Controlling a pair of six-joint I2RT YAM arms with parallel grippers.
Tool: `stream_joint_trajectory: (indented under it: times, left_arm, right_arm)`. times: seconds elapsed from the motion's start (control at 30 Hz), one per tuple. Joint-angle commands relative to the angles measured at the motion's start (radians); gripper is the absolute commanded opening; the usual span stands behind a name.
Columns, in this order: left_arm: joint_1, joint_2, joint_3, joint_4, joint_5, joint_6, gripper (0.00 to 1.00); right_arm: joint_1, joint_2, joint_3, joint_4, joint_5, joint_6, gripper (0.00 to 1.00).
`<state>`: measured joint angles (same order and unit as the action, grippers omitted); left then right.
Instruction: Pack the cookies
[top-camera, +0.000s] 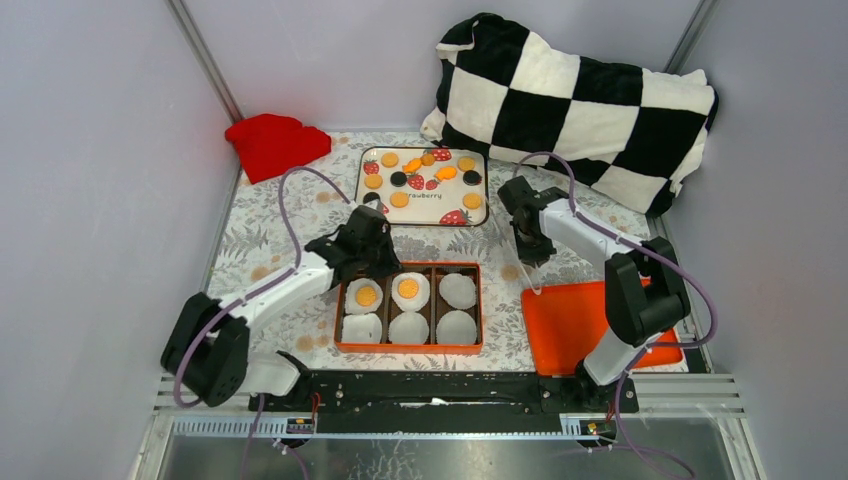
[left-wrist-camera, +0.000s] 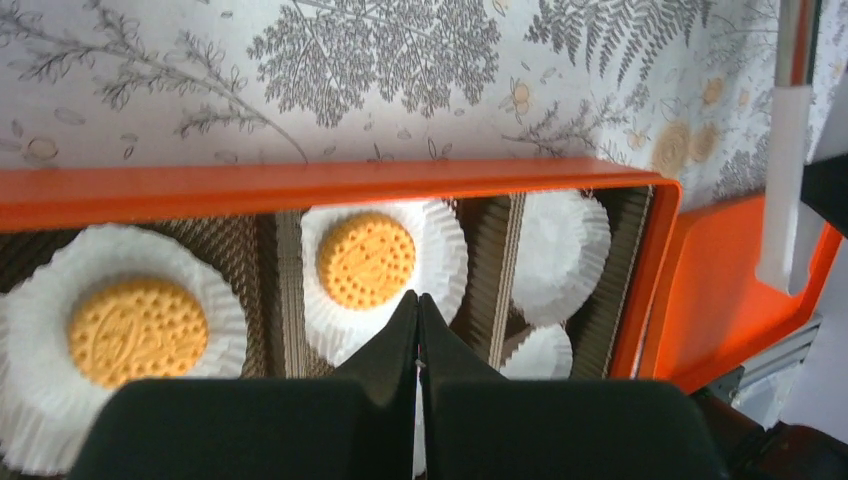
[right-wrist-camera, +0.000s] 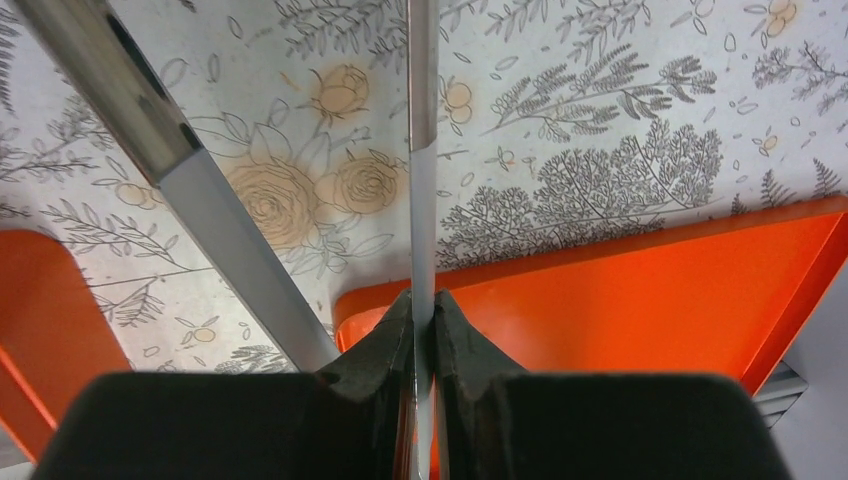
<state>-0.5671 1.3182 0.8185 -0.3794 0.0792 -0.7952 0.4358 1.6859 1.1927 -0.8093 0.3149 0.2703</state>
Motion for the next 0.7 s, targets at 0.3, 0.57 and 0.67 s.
stream_joint_trajectory:
  times: [0.3, 0.57, 0.67]
  left_arm:
    - [-0.004, 0.324, 0.123, 0.200, -0.069, 0.005, 0.00]
    - [0.068, 0.426, 0.231, 0.168, -0.142, 0.037, 0.00]
    - [0.097, 0.447, 0.229, 0.192, -0.122, 0.032, 0.00]
  right_arm:
    - [-0.037, -0.153, -0.033, -0.049, 0.065, 0.043, 0.14]
    - [-0.048, -0.136, -0.062, -0.093, 0.066, 0.045, 0.20]
    - [-0.063, -0.113, -0.086, -0.089, 0.049, 0.047, 0.21]
